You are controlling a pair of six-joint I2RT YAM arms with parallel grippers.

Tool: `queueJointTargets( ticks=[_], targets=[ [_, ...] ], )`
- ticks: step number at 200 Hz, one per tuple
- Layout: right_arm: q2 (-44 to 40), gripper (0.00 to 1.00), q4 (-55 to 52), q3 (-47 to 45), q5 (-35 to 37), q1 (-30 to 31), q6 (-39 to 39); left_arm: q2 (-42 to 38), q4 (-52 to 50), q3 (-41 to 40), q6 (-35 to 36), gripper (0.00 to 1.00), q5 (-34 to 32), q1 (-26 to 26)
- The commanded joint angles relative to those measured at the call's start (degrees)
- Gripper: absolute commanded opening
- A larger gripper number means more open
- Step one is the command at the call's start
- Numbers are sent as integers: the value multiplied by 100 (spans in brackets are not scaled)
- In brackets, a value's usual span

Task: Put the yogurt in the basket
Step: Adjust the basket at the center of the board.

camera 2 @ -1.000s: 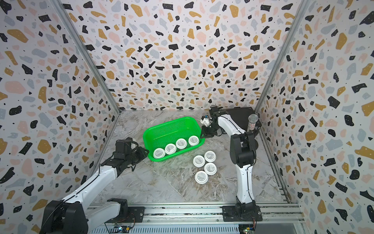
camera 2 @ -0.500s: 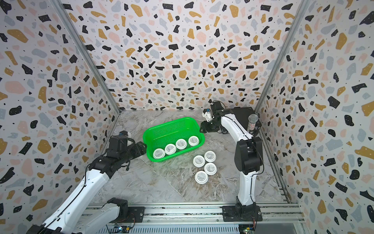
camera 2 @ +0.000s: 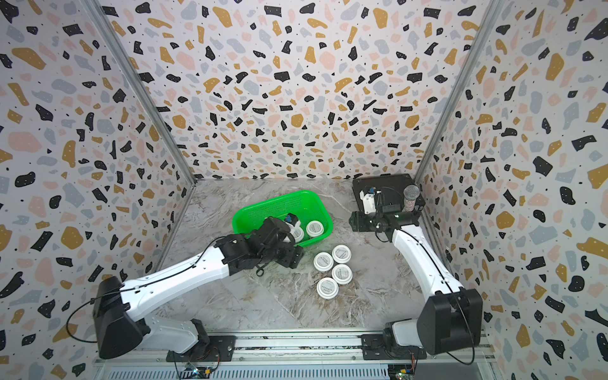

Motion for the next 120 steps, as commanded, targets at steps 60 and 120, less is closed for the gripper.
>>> queueJointTargets(
  ticks=[60, 120],
  targets=[
    [-1343, 66, 92, -1020, 87, -89, 299, 1656, 39, 984, 572, 85, 368, -325],
    [-1479, 67, 60, -1235, 47, -93, 269, 2212, 103, 1239, 734, 76, 446, -340]
  ],
)
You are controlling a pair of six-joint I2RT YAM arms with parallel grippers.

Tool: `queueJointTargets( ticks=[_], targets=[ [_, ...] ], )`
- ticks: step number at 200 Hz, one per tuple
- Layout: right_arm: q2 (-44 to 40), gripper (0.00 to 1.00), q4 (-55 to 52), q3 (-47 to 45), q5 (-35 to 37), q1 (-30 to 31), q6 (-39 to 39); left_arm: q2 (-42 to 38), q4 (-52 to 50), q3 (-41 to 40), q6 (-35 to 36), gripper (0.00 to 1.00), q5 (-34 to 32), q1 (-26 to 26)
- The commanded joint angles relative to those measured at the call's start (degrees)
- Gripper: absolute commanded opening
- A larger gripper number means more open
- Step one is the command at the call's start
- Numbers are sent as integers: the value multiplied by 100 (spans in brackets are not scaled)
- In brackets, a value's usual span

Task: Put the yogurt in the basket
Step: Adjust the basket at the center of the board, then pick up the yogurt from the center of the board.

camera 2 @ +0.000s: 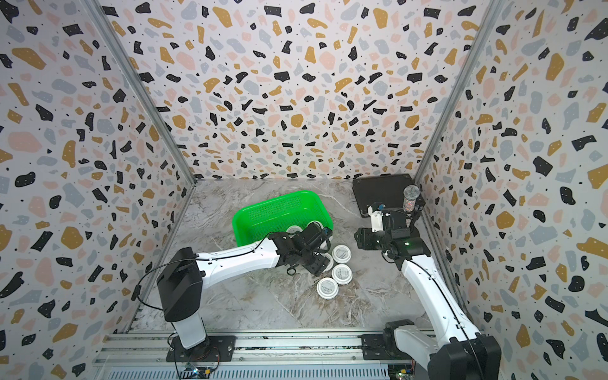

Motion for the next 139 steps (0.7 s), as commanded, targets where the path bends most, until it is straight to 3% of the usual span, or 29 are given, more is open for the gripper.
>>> queueJointTargets(
  ticks=[1, 139],
  targets=[
    [-147, 67, -34, -53, 10, -30, 11, 108, 85, 246, 129, 76, 103, -27],
    [-155, 67, -44, -168, -67, -77, -60, 696, -213, 724, 294, 77, -369, -160]
  ],
)
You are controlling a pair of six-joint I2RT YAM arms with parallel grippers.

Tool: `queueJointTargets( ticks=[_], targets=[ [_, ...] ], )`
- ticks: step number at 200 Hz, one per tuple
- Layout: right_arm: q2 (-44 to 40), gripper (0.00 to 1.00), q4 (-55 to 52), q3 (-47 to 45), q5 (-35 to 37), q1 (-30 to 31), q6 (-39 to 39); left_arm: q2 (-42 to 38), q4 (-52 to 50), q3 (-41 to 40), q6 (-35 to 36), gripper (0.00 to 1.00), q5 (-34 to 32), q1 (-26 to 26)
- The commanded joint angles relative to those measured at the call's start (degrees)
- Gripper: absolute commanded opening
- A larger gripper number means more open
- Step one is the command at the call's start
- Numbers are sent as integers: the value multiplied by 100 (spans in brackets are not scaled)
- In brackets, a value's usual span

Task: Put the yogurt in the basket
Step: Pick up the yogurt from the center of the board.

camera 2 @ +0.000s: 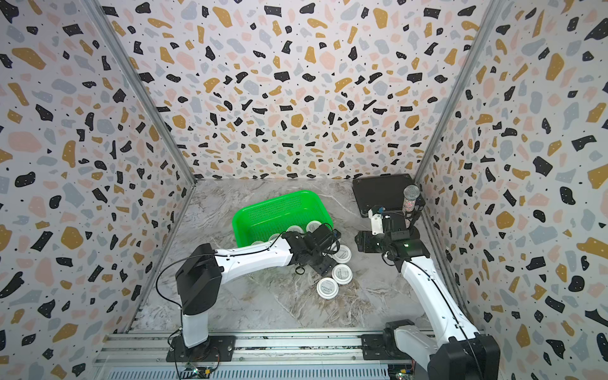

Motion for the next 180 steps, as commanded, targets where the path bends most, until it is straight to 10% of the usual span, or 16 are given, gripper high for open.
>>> queueJointTargets(
  ticks=[1, 180],
  targets=[
    [-138, 67, -37, -31, -50, -27, -49, 60, -87, 148, 80, 77, -153, -22],
    [-94, 67, -31, -45, -68, -35, -58, -856, 213, -176, 120, 68, -287, -62]
  ],
)
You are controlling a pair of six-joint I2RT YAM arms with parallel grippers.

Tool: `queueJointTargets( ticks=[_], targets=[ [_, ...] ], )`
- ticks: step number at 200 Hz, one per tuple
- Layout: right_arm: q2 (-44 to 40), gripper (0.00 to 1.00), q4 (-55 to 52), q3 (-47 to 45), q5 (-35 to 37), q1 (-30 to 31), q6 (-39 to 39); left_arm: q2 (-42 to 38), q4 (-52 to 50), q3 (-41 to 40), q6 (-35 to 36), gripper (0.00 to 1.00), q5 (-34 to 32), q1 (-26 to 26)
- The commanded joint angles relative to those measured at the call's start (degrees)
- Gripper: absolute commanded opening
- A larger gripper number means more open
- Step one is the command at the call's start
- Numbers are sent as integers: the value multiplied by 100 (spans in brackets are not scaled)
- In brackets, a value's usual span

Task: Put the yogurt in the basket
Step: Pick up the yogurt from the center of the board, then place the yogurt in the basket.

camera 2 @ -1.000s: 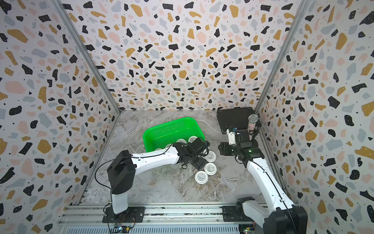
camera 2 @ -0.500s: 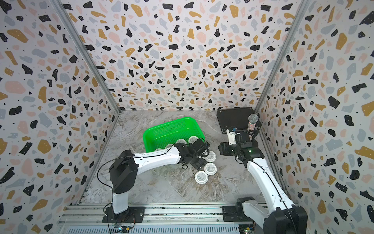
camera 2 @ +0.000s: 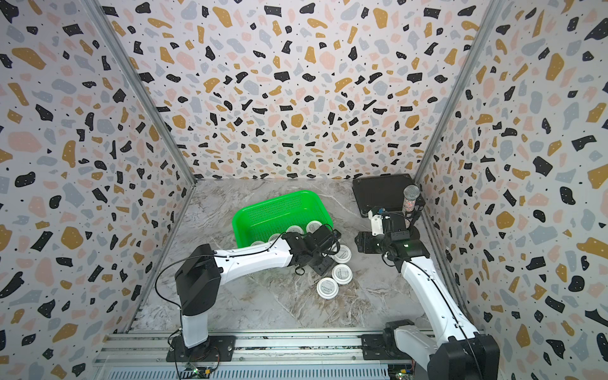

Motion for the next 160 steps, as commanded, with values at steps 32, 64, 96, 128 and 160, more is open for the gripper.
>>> queueJointTargets(
  ticks=[32, 64, 96, 128, 160],
  targets=[
    [-85, 67, -34, 22, -35, -20, -48, -1398, 512, -406, -23, 70, -112, 146],
    [-83, 67, -33, 30, -52, -20, -39, -2383, 1149, -1088, -447, 71, -36, 691],
    [-54, 67, -28, 46, -96, -20, -21, -3274, 1672, -1867, -975, 71, -403, 1426],
    [-7, 67, -29, 48, -116, -20, -18, -3522, 1319, -2019, -1178, 72, -1049, 2087],
    [-6, 67, -29, 39, -123, -20, -22, -3243, 904, -1950, -1177, 72, -1501, 2514]
  ],
)
